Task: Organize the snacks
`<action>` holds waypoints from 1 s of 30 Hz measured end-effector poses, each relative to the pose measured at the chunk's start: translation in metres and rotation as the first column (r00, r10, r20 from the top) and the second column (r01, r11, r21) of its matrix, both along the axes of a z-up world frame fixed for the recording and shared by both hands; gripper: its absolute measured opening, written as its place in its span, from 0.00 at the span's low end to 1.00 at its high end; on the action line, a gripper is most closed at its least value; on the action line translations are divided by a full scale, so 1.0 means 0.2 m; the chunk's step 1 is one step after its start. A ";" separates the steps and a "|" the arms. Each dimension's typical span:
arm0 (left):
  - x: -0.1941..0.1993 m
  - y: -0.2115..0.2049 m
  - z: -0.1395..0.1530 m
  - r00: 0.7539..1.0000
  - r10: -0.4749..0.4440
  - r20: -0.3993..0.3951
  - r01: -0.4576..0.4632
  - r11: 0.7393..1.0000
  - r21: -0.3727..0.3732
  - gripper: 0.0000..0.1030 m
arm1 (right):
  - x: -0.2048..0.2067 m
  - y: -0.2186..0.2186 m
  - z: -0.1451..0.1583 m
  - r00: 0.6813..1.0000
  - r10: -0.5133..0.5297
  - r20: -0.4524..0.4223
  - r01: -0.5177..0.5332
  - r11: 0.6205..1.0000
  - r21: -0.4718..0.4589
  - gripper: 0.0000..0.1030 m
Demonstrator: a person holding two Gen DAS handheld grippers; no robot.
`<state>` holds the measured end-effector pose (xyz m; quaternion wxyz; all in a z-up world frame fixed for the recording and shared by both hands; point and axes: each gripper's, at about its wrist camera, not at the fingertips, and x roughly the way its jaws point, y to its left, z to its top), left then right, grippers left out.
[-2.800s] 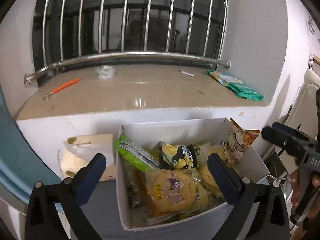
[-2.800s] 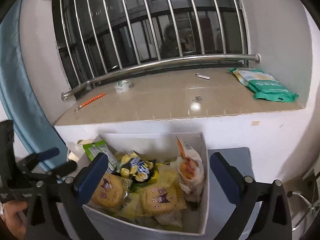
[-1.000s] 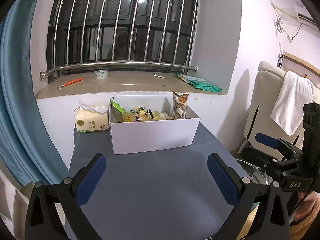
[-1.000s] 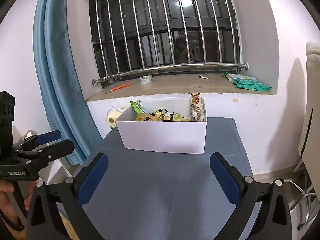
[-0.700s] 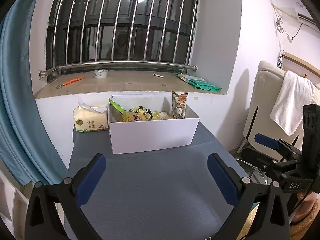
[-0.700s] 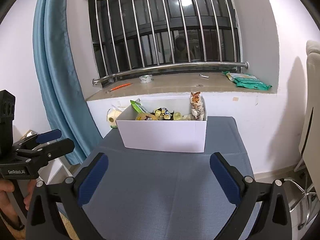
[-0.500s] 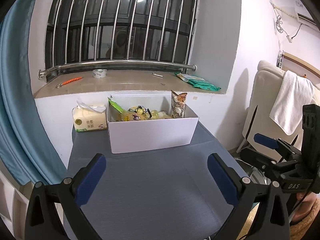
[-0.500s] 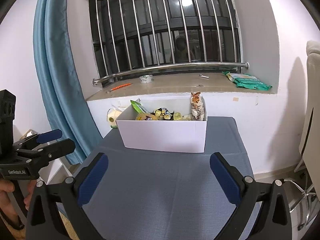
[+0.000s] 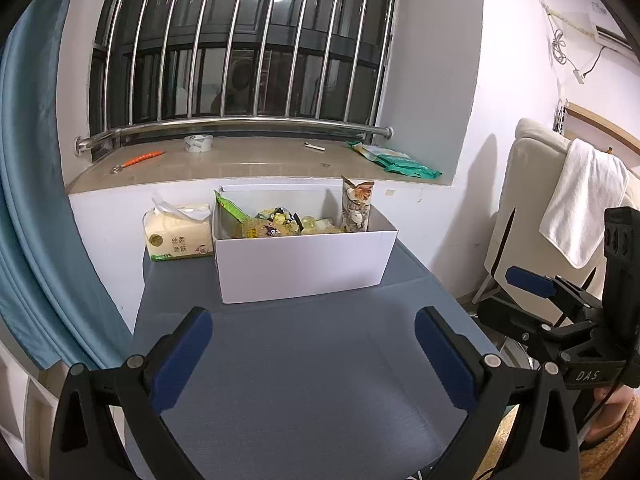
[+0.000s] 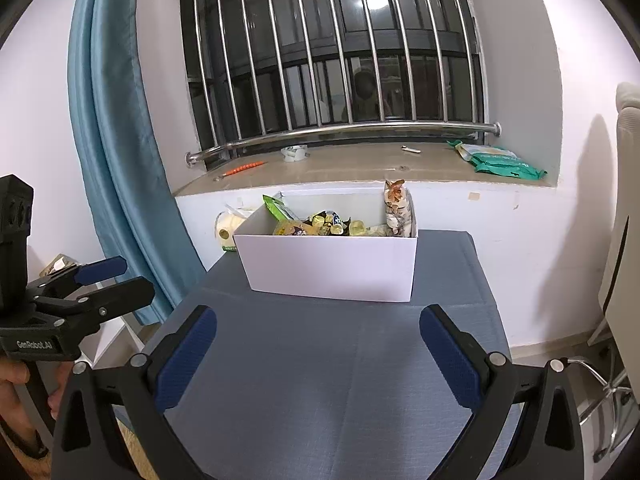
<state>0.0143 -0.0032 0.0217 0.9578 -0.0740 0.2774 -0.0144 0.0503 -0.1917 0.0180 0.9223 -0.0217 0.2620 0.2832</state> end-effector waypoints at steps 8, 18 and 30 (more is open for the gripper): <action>0.01 -0.01 -0.01 1.000 -0.003 -0.003 0.003 1.000 0.013 1.00 | -0.01 0.01 0.00 1.000 0.004 0.003 -0.004 1.000 0.000 1.00; 0.00 -0.01 -0.01 1.000 -0.009 -0.006 0.009 1.000 0.016 1.00 | -0.01 0.00 -0.01 1.000 0.006 -0.002 -0.006 1.000 -0.003 1.00; 0.00 -0.03 -0.01 1.000 -0.011 -0.006 0.011 1.000 0.022 1.00 | -0.01 0.01 -0.01 1.000 0.009 -0.002 -0.009 1.000 -0.002 1.00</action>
